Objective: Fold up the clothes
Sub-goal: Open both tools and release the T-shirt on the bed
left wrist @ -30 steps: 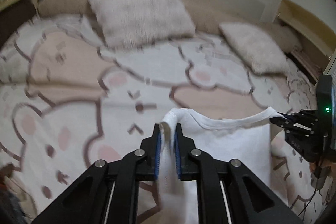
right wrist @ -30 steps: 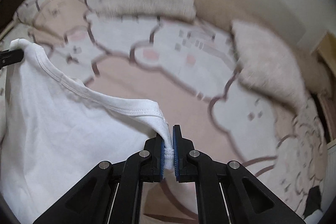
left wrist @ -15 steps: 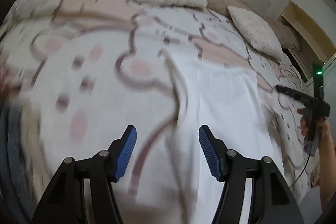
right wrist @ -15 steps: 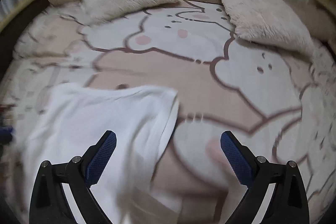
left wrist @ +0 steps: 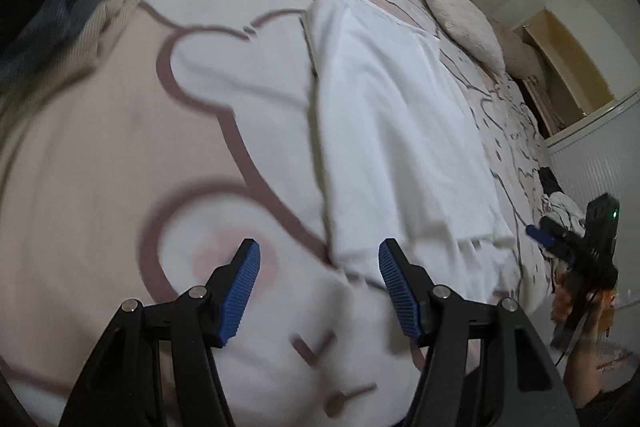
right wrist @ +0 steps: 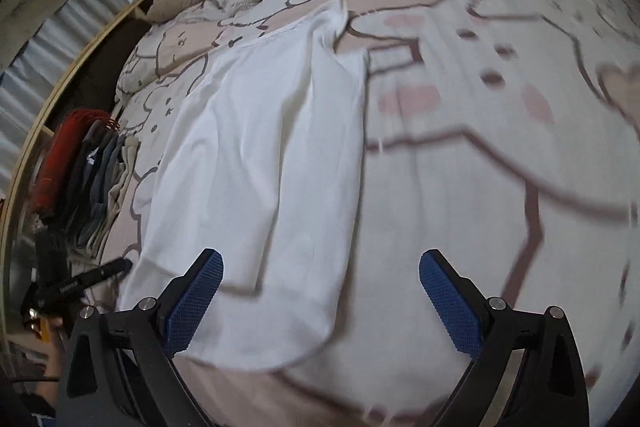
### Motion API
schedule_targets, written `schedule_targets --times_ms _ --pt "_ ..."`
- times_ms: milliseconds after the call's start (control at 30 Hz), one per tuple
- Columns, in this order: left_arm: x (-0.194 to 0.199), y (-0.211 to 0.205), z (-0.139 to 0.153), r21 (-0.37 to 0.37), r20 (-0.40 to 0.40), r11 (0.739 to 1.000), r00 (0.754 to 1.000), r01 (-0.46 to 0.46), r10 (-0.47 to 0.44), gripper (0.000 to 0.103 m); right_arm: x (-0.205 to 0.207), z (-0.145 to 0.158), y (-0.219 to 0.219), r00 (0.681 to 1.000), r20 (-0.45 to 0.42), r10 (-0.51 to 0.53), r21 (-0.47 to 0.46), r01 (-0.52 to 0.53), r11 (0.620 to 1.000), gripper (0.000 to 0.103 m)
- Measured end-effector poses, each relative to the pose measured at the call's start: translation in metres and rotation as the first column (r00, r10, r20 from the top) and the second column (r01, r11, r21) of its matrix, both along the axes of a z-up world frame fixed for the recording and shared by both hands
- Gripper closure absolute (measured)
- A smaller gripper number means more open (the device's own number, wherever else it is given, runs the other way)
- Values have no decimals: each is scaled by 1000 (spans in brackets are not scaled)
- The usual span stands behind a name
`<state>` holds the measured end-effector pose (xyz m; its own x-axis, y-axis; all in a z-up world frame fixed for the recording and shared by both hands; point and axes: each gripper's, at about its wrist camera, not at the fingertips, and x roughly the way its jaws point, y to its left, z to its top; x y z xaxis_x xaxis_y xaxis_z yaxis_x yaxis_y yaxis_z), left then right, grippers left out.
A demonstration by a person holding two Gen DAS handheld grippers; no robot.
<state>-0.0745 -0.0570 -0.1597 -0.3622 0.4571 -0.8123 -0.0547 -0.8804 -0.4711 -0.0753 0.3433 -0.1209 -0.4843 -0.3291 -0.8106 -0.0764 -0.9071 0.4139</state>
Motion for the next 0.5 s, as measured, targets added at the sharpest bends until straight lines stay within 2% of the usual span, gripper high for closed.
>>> schedule_targets --times_ms 100,167,267,433,500 --pt "15 15 1 -57 -55 998 998 -10 7 41 21 -11 -16 999 -29 -13 68 14 998 21" --pt "20 21 1 -78 -83 997 996 -24 18 41 24 -18 -30 999 -46 16 198 -7 980 33" --pt "24 29 -1 -120 -117 992 993 -40 26 41 23 -30 -48 995 -56 81 353 -56 934 41" --pt "28 38 -7 -222 -167 974 986 -39 2 41 15 -39 -57 985 -100 144 551 -65 832 42" --pt "29 46 -9 -262 -184 964 983 -39 -11 38 13 -37 -60 976 -127 177 624 -60 779 53"
